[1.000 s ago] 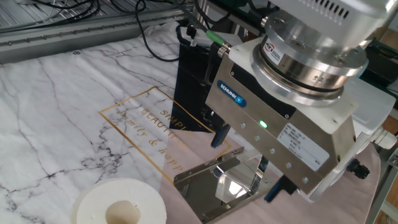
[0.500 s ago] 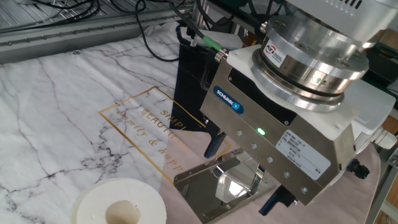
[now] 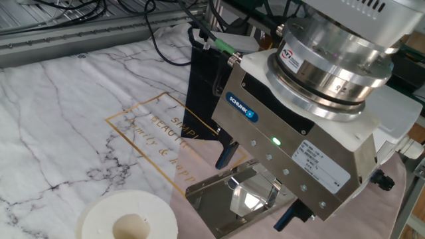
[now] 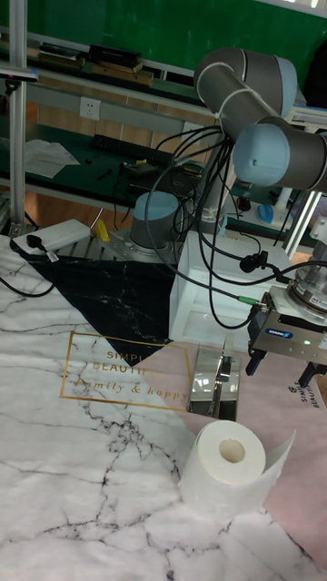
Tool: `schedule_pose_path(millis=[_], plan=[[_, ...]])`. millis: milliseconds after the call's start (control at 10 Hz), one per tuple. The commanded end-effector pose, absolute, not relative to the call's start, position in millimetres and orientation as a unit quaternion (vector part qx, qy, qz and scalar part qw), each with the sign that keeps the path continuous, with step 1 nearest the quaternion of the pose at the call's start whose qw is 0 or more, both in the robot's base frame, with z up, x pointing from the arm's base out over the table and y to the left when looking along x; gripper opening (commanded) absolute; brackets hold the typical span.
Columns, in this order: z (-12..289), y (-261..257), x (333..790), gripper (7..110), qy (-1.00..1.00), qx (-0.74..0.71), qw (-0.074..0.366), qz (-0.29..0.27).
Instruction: Take the roll of paper down from the shelf
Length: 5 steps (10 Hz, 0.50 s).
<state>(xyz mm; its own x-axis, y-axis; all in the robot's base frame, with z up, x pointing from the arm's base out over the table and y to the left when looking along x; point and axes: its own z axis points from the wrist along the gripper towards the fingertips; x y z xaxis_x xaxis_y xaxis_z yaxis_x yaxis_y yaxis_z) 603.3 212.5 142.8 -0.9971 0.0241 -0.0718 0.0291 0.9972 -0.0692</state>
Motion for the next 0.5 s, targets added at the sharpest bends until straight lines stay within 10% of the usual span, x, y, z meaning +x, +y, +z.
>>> schedule_pose_path(millis=[0,400], plan=[[143.1,217.3,604.1,7,0.999,0.018,0.036,-0.026],[139.2,220.1,605.4,7,0.999,0.020,0.037,-0.029]])
